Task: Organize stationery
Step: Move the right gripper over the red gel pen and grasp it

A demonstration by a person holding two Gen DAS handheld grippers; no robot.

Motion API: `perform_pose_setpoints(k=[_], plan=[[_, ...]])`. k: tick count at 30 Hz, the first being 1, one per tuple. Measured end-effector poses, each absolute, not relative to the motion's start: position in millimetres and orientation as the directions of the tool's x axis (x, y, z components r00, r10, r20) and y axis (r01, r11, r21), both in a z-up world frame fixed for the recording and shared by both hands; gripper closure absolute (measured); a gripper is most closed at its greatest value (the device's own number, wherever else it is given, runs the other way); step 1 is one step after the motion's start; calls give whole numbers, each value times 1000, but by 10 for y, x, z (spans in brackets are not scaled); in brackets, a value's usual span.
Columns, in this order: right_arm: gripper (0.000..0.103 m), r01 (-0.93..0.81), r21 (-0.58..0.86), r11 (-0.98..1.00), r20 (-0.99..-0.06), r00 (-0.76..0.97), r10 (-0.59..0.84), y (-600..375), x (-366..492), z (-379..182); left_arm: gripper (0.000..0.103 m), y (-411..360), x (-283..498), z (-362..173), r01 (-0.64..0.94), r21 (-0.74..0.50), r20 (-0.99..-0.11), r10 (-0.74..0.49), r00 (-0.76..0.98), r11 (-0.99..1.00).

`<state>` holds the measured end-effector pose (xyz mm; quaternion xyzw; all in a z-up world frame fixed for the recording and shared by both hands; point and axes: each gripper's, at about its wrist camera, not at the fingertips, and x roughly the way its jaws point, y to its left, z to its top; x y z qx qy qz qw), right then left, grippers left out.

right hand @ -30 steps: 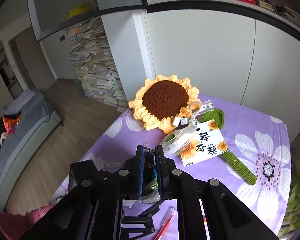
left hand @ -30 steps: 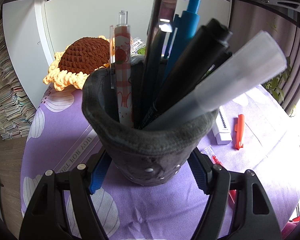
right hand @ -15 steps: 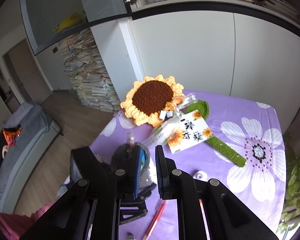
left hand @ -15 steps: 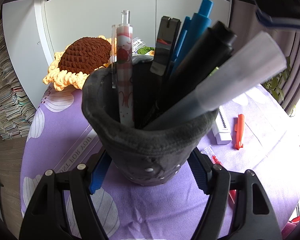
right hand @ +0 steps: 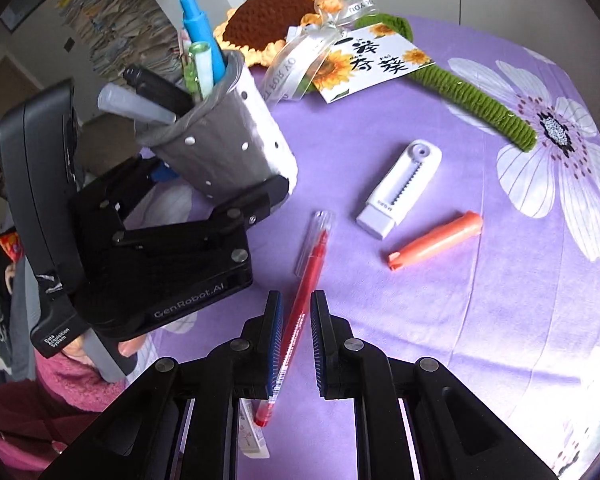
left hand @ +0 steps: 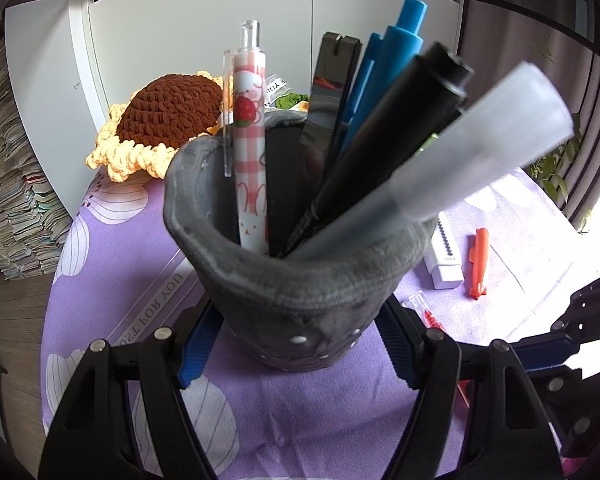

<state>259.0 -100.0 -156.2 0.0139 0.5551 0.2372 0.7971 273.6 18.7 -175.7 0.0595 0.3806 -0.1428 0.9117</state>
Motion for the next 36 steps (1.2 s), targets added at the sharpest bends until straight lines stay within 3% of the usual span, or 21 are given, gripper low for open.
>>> perform_pose_setpoints(k=[10, 12, 21, 29, 32, 36], plan=[[84, -422, 157, 893, -917, 273, 290, -862, 2462, -1650, 30, 186, 2736, -1757, 306, 0, -711, -215, 669, 952], [91, -437, 121, 891, -924, 279, 262, -880, 2421, -1650, 30, 186, 2736, -1757, 306, -1, -711, -215, 669, 952], [92, -407, 70, 911, -941, 276, 195, -1348, 2263, -1573, 30, 186, 2737, -1757, 306, 0, -711, -215, 669, 952], [89, -442, 150, 885, -899, 311, 308, -1376, 2317, -1411, 30, 187, 2737, -1757, 306, 0, -711, -215, 669, 952], [82, -493, 99, 864, -909, 308, 281, -1057, 2370, -1445, 30, 186, 2737, -1757, 306, 0, -711, -215, 669, 952], [82, -526, 77, 847, -929, 271, 253, -911, 2408, -1624, 30, 186, 2739, -1757, 306, 0, -711, -215, 669, 952]])
